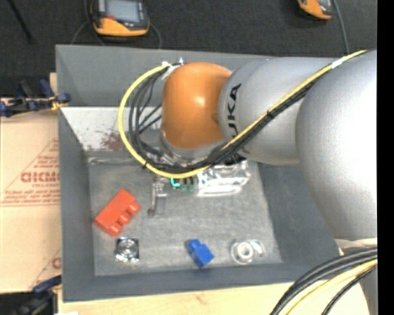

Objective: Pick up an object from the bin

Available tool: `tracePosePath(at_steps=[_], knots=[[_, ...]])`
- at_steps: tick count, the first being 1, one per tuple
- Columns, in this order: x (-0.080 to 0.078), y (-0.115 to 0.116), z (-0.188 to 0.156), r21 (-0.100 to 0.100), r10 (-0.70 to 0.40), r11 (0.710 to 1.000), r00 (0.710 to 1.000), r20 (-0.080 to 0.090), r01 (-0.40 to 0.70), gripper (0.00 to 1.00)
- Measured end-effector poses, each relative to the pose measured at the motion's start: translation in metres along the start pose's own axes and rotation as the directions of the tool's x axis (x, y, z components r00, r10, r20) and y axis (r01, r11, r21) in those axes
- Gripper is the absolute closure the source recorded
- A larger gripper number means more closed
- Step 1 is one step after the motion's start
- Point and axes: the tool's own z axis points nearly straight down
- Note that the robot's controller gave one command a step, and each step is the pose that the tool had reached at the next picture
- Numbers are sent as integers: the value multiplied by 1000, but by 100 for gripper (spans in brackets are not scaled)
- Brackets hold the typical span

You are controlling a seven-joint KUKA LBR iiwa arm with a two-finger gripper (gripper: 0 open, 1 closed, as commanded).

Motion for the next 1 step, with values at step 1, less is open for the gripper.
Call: tracePosePath(at_steps=[1], knots=[[7,57,81,1,-372,928,928,3,372,0]])
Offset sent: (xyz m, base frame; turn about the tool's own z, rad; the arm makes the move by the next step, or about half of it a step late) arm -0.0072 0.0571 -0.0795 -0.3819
